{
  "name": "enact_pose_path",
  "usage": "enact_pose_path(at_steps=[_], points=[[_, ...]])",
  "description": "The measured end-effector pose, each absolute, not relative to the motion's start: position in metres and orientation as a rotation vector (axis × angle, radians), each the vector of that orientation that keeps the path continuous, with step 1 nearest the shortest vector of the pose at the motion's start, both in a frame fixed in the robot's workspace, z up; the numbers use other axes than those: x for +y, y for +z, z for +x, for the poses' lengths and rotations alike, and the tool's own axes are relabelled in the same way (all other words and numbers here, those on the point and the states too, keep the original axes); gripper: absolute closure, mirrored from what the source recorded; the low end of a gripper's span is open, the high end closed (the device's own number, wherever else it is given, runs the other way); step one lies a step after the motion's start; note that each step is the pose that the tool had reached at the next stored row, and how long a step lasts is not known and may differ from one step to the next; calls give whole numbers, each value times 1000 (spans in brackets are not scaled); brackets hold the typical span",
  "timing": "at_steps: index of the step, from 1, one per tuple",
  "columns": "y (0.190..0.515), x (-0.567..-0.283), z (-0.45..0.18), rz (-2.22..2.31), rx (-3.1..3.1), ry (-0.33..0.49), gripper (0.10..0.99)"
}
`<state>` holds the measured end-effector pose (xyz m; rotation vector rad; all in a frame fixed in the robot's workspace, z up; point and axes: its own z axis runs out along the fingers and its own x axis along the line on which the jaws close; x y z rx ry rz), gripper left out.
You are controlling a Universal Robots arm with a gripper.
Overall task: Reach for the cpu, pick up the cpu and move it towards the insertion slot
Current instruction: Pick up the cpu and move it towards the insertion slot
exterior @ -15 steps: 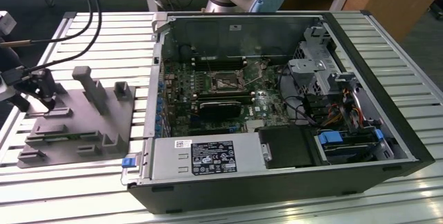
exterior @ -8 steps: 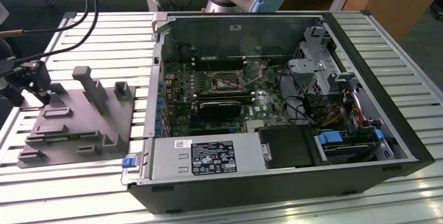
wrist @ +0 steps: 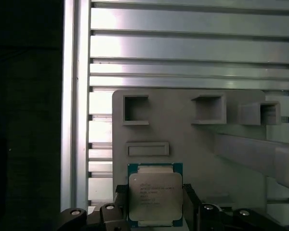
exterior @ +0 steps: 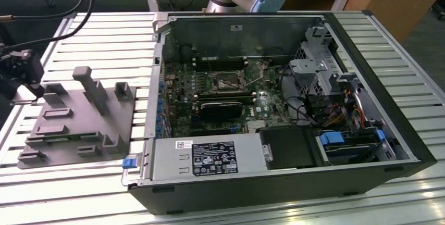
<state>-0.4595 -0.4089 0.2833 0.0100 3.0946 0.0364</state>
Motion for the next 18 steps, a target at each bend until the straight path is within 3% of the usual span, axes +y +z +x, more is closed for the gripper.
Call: enact_pose_path(at_steps=[18], points=[[326,-409,-459,10,3094,36,549]])
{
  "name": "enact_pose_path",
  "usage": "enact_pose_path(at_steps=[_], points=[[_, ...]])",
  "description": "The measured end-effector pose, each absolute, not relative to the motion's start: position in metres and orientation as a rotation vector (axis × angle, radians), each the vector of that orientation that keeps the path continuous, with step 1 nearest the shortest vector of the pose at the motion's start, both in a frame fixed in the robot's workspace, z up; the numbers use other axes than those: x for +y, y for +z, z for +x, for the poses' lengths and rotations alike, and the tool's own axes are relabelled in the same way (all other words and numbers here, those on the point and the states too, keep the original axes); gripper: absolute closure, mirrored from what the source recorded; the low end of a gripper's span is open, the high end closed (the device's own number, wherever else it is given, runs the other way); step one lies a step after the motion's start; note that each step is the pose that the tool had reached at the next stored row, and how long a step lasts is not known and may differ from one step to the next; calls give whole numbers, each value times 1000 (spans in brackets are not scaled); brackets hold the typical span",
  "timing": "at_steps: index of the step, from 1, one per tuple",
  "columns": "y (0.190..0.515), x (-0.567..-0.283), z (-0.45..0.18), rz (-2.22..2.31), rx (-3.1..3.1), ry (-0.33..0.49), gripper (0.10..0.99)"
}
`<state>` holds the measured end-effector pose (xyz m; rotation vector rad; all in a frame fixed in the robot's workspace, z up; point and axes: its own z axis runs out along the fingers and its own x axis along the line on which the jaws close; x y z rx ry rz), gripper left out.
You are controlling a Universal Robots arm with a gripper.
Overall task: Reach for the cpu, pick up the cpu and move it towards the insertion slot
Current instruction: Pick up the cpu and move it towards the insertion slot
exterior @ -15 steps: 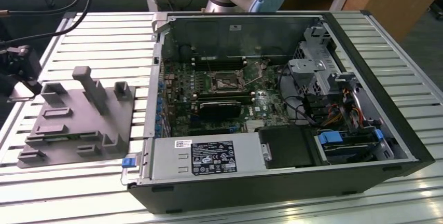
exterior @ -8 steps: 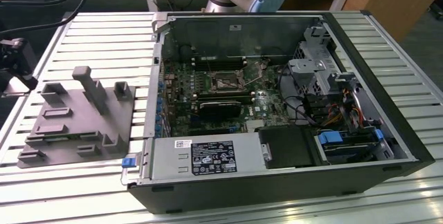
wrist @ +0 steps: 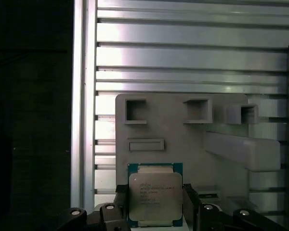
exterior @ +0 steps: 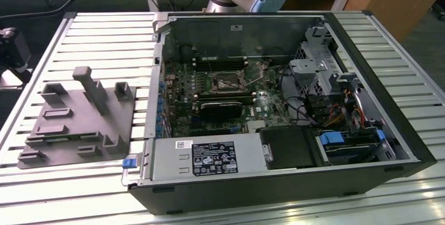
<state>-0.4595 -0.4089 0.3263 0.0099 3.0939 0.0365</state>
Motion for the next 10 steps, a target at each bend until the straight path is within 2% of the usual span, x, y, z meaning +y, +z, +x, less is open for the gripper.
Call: enact_pose_path(at_steps=[10], points=[[358,-409,-460,10,3094,36,549]])
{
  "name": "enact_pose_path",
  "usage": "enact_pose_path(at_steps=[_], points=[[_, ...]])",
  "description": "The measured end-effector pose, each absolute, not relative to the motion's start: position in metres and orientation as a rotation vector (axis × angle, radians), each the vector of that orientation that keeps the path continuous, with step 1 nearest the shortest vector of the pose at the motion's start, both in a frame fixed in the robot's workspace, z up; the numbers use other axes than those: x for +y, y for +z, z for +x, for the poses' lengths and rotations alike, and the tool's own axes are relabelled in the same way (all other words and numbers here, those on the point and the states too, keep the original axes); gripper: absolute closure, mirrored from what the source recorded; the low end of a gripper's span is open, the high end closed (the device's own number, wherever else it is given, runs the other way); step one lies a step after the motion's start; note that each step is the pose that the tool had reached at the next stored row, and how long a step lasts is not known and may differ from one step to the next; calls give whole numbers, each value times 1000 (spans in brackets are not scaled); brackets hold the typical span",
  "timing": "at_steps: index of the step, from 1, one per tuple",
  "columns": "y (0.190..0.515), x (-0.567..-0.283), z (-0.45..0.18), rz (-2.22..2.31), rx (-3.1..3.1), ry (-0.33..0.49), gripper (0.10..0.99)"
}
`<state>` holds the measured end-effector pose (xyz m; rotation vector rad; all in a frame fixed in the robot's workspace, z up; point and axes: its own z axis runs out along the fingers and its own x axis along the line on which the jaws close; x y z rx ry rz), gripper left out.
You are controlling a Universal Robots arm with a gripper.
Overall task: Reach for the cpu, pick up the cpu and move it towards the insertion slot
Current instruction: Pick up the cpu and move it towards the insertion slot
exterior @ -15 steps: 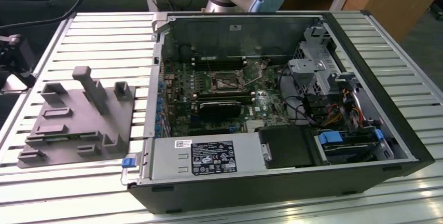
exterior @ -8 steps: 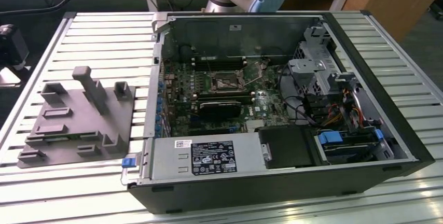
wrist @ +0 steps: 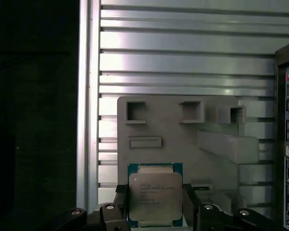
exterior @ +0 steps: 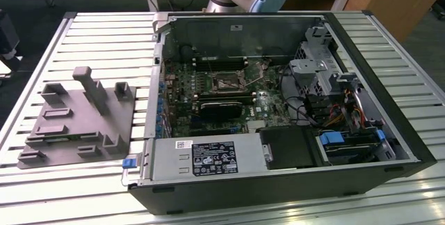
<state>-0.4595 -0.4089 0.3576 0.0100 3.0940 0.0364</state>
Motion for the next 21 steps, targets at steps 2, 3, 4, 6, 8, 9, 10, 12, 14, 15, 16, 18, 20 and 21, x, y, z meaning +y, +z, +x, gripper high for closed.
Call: enact_pose_path(at_steps=[2,3,4,6,8,9,10,12,14,15,16,18,20,21], points=[[364,-409,-459,10,3094,36,549],[368,-409,-459,10,3094,36,549],[371,-409,-459,10,3094,36,549],[377,-409,-459,10,3094,36,549],[383,-409,-459,10,3094,36,549],[386,-409,-459,10,3094,36,549],[390,-409,-459,10,3094,36,549],[396,-409,-459,10,3094,36,549],[401,-409,-459,10,3094,36,549],[404,-409,-459,10,3094,36,549],[407,-409,-459,10,3094,36,549],[412,-408,-459,10,3094,36,549],[413,-409,-460,10,3094,37,549],[413,-408,-460,10,3094,37,549]])
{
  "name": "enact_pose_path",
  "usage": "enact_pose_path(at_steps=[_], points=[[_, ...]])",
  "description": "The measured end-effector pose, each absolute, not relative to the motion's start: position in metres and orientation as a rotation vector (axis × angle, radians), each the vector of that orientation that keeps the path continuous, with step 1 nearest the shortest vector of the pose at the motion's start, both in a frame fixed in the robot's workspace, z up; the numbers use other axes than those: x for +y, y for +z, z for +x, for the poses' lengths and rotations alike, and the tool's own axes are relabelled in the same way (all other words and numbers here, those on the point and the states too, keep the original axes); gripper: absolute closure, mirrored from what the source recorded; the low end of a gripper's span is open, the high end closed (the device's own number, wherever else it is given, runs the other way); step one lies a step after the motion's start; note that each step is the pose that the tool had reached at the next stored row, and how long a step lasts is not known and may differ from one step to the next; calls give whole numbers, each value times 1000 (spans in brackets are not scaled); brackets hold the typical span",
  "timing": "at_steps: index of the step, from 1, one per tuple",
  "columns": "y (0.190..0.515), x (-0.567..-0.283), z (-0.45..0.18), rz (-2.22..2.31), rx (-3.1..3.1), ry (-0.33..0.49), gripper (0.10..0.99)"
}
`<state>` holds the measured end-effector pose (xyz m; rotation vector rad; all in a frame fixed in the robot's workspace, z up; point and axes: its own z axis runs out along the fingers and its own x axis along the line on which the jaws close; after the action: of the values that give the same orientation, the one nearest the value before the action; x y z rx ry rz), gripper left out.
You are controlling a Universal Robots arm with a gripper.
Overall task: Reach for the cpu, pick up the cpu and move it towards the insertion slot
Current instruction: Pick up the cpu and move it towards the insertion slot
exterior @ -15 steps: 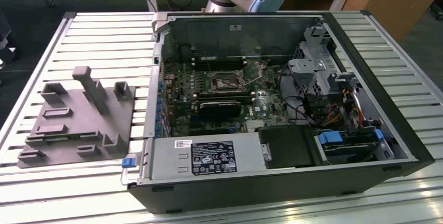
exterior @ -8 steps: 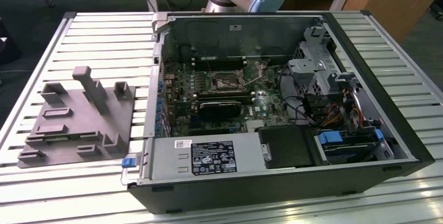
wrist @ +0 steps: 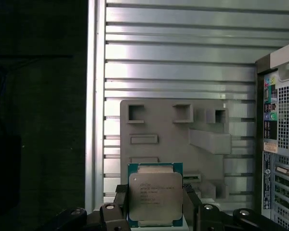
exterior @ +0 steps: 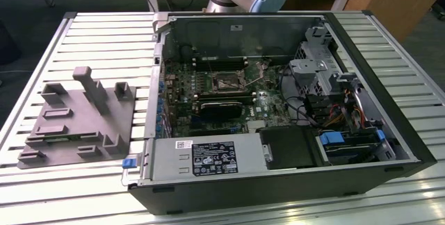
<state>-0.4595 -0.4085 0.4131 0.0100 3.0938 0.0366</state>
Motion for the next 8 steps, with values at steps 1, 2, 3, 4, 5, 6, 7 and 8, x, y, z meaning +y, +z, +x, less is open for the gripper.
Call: enact_pose_path(at_steps=[1,2,3,4,5,6,7,8], points=[[413,-408,-460,10,3094,37,549],[413,-408,-460,10,3094,37,549],[413,-408,-459,10,3094,36,549],[414,-408,-459,10,3094,36,549],[413,-408,-458,10,3094,36,549],[413,-408,-457,10,3094,37,549],[413,-408,-455,10,3094,36,549],[413,-408,-454,10,3094,36,549]])
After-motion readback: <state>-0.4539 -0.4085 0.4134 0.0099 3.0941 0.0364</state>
